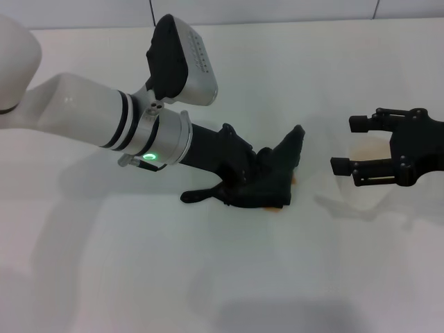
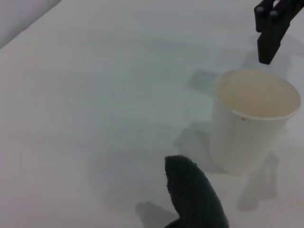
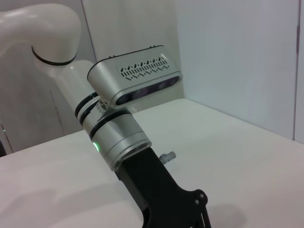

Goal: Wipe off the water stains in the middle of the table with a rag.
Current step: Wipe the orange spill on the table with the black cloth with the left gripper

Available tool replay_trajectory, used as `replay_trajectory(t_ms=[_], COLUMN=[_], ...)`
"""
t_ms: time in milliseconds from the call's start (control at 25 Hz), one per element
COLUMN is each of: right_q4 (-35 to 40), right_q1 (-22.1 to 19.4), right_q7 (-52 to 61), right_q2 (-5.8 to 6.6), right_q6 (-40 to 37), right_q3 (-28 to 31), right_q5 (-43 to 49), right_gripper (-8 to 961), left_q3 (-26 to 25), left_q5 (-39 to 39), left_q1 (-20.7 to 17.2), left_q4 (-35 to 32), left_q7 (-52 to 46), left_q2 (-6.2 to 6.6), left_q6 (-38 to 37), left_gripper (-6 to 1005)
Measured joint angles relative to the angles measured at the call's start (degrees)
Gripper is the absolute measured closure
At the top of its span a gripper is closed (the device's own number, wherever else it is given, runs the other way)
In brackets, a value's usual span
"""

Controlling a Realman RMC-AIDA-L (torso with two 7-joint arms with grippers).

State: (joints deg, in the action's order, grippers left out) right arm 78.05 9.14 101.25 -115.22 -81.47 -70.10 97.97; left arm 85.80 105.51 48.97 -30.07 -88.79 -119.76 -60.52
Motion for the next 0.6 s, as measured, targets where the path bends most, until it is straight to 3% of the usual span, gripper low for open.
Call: replay_trajectory(t_ms=[200,440,600], right_q4=[0.01,0.01,0.02], right_q1=[0.10,0.16,0.13], right_q7=[0.00,0.00,0.00], right_q2=[0.00,0.00,0.00], right_q6=[0.15,0.30,0.33], right_q3=[-0.28,-0.37,-0.39], right_q5=[0.00,0.02,0.00], right_gripper=[93,93,94], left_q3=[0.85,7.51,8.36], left_q5=[-0.17,-3.41,-3.81], left_q1=[-0.17,-0.19,-0.19], left_q4=[0.01,0.05,0.41], left_q7=[0.08,-0.19,-0.17], left_q2=[-0.08,-0.13,-0.13], left_q6=[-1.24,-1.37,-1.35], left_gripper=[918,918,919])
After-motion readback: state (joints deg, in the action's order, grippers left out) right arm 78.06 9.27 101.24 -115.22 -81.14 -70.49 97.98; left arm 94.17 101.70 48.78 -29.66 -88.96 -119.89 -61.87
